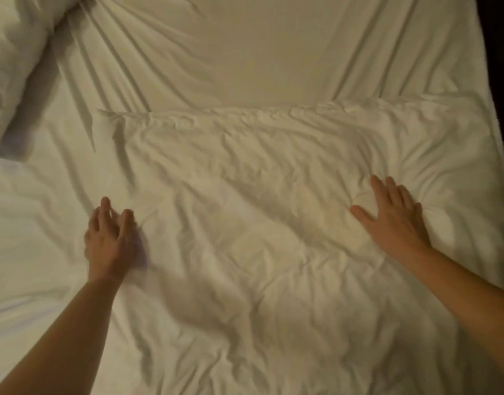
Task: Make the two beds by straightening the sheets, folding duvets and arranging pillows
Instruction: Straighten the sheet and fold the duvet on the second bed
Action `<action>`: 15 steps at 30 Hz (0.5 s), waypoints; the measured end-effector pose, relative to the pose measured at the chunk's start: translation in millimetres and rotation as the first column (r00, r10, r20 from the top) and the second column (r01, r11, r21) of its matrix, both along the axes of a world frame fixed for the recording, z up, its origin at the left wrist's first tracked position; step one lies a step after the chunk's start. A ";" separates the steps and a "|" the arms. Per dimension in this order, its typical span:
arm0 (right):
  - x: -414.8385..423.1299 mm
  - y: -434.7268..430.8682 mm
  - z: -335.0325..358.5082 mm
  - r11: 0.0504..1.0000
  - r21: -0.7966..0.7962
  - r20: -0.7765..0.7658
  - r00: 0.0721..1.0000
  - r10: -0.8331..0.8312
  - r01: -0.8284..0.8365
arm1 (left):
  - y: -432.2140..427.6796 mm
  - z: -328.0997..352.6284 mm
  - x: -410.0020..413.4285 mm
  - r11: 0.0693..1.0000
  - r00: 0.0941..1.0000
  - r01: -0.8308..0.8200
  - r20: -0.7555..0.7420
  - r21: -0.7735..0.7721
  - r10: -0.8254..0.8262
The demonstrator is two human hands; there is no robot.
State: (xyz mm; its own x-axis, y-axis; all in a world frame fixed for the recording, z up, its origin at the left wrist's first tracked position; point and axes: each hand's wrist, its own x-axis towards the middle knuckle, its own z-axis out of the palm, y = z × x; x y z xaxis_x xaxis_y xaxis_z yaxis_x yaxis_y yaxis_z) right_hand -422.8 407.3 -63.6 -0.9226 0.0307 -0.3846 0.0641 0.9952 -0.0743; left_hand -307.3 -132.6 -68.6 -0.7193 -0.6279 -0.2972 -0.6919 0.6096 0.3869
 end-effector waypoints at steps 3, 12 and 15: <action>30.6 -10.2 4.2 1.000 0.003 -0.044 0.999 0.024 -0.024 | -3.0 1.1 28.7 0.982 0.996 -0.091 0.005 0.167 0.091; 126.0 -80.2 11.3 0.996 -0.025 -0.025 0.996 0.080 -0.081 | -35.7 19.8 45.5 0.833 0.949 -0.312 0.108 0.458 0.296; 146.8 -110.2 14.4 0.999 -0.001 -0.037 0.999 0.036 -0.036 | -39.3 17.1 29.4 0.771 0.939 -0.317 0.071 0.552 0.335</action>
State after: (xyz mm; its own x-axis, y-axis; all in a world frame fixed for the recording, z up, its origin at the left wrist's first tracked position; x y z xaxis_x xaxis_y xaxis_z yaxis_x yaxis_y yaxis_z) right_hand -276.0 297.1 -49.2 -0.9367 -0.0030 -0.3502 0.0257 0.9967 -0.0775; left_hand -277.9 -172.0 -51.5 -0.5154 -0.5642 -0.6450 -0.7930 0.0286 0.6086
